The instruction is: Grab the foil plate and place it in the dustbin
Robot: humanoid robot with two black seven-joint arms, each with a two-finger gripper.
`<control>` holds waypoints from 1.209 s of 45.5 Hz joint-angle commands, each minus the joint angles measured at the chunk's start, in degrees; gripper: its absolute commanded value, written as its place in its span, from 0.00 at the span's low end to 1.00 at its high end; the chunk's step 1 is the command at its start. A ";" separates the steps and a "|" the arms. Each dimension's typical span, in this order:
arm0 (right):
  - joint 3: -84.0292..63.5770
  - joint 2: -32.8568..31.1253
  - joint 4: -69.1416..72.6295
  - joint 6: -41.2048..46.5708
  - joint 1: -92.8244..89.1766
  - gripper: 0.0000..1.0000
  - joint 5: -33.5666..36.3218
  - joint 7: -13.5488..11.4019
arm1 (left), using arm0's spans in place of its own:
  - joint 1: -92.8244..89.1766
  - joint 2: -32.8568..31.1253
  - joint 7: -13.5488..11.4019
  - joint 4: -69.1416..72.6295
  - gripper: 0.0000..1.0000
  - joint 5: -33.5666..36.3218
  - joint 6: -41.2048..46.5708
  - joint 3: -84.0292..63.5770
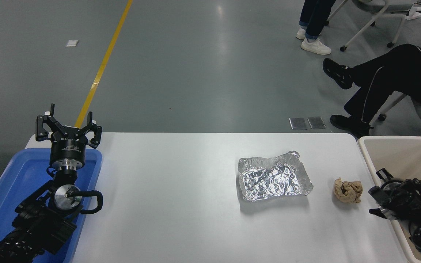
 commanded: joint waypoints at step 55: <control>0.30 -3.09 4.04 0.61 7.42 0.86 0.22 -0.02 | 0.00 0.02 -0.09 0.00 0.99 -0.06 0.09 0.09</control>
